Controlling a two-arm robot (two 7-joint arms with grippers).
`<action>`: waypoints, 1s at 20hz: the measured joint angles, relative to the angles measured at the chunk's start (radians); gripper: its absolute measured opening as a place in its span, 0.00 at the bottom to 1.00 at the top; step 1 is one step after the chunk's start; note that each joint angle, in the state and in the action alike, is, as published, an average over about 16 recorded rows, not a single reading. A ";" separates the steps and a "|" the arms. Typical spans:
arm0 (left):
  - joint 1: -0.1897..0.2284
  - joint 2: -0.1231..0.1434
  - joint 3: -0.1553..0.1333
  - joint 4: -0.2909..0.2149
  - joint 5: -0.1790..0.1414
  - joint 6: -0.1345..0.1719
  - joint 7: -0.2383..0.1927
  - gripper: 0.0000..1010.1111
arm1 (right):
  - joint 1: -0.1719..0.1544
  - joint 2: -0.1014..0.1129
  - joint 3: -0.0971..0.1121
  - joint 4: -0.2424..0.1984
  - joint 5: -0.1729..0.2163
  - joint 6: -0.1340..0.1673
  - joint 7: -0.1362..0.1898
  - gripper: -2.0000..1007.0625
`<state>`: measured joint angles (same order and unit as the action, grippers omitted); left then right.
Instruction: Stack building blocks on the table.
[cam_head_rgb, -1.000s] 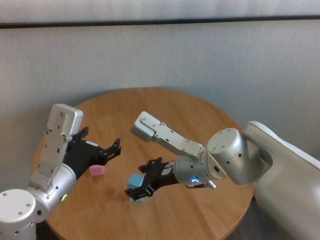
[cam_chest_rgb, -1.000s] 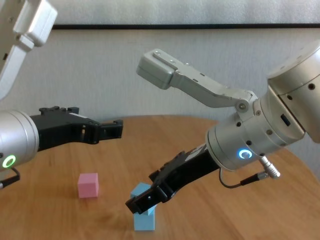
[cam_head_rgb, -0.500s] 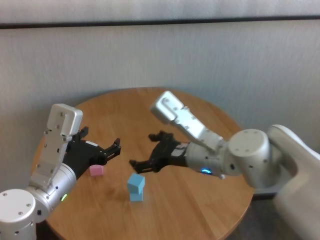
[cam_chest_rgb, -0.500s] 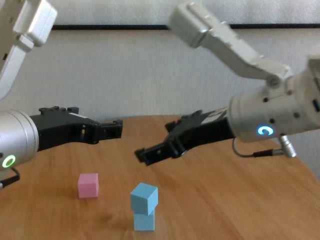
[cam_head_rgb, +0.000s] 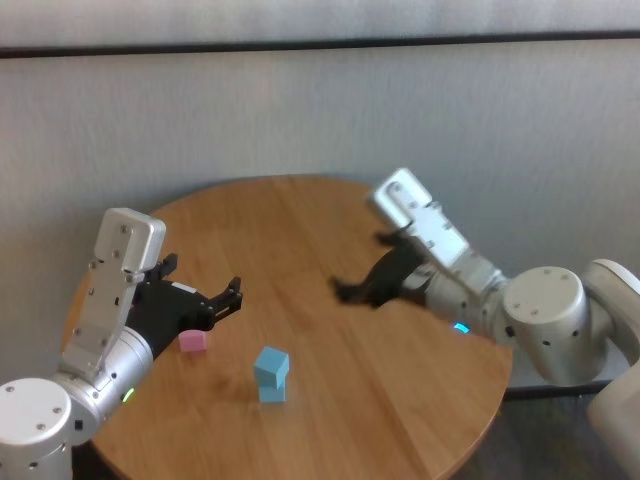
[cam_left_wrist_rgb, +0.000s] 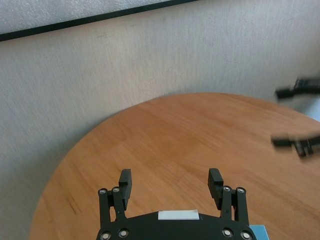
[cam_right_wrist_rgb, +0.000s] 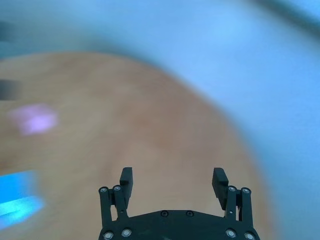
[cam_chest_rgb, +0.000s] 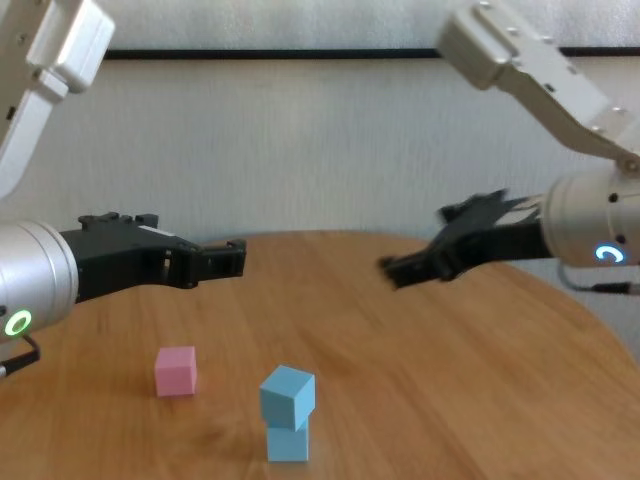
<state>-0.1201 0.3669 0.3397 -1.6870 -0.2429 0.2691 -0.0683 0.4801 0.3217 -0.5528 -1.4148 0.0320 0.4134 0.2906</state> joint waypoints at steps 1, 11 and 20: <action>0.000 0.000 0.000 0.000 0.000 0.000 0.000 0.99 | -0.003 -0.003 0.009 0.008 -0.015 -0.017 -0.031 0.99; 0.000 0.000 0.000 0.000 0.000 0.000 -0.001 0.99 | -0.007 -0.049 0.062 0.097 -0.138 -0.171 -0.264 0.99; -0.014 -0.006 0.005 0.011 -0.010 0.017 -0.041 0.99 | -0.003 -0.055 0.065 0.108 -0.144 -0.184 -0.275 0.99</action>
<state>-0.1343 0.3614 0.3445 -1.6758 -0.2534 0.2858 -0.1093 0.4770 0.2664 -0.4880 -1.3066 -0.1119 0.2299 0.0152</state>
